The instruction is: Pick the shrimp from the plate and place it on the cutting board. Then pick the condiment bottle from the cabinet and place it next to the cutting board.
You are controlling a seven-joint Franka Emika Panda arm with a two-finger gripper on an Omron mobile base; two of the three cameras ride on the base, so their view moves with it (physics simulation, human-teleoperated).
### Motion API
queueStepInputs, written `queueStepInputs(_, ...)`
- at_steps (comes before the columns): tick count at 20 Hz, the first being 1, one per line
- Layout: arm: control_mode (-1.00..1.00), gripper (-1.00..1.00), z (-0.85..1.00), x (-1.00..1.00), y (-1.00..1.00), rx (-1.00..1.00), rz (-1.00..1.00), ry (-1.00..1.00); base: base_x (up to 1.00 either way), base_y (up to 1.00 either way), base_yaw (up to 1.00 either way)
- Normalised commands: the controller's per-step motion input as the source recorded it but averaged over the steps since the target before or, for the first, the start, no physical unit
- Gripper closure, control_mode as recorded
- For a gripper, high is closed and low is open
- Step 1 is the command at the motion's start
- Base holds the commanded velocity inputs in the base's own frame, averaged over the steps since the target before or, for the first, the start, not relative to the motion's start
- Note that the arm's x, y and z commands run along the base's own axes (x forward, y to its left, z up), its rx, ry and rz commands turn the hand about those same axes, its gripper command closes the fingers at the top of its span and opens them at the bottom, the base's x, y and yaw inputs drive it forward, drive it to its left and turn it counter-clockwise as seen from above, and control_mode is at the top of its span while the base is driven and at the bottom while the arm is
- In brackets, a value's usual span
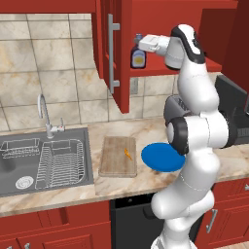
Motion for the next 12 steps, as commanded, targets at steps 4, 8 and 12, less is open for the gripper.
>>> queueStepInputs(4,-1.00,1.00,0.09,-0.31,0.00,0.00,0.00,0.00,0.00,0.00,0.00)
queueStepInputs(8,-1.00,1.00,0.13,-0.33,0.01,0.00,0.00,0.00,0.00,0.00,0.00)
queueStepInputs(12,-1.00,1.00,0.12,-0.28,0.02,0.00,0.00,0.00,0.00,0.00,0.00)
